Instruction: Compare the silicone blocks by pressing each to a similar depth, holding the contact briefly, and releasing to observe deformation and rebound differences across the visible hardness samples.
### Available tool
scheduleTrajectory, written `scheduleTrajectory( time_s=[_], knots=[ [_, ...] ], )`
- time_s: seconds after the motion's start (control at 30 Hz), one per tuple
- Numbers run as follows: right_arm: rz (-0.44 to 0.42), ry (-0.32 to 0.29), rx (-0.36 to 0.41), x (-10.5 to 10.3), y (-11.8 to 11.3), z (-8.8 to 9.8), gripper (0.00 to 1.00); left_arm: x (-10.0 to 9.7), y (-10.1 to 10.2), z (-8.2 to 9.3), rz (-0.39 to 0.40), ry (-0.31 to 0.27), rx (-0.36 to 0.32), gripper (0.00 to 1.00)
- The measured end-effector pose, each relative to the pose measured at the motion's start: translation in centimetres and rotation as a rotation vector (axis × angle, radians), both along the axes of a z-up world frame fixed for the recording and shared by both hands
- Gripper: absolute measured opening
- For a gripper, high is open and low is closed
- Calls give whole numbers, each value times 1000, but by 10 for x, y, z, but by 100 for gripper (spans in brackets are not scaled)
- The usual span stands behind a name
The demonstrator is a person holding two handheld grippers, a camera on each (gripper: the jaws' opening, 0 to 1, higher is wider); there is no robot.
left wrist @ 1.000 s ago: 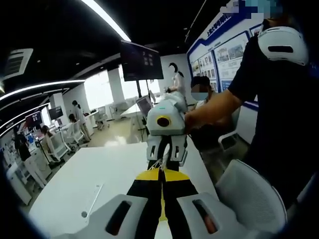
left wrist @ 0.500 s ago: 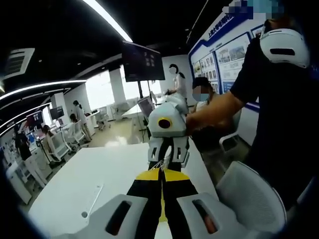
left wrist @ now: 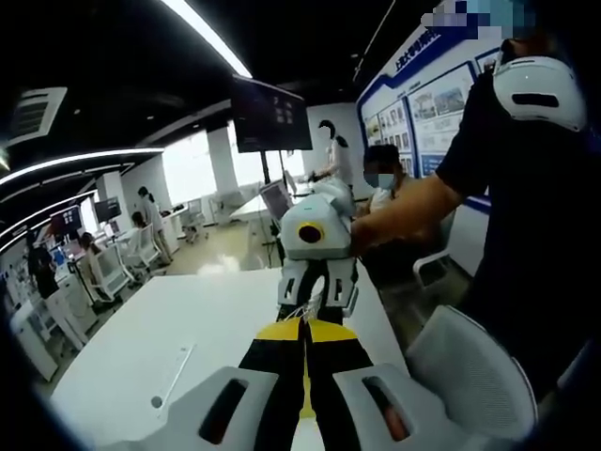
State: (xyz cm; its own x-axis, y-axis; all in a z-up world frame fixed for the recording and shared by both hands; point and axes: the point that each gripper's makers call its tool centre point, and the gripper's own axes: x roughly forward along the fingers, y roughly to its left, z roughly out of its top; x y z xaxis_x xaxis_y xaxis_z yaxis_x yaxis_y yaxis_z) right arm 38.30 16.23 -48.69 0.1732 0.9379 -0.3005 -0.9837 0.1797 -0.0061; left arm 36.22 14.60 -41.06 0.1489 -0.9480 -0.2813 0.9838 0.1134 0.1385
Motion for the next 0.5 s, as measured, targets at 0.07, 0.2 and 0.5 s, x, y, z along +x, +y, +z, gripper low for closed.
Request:
scheduleTrajectory(
  time_s=[0.07,0.2,0.5],
  knots=[
    [1,25,0,-1,1,-2,15,-1,0,-1,0,4,2,0],
    [-4,46,-12,-2,2,-6,18,-3,0,-4,-5,13,9,0],
    [-21,64,34,-3,5,-6,42,-1,2,-5,6,23,-4,0]
  ],
)
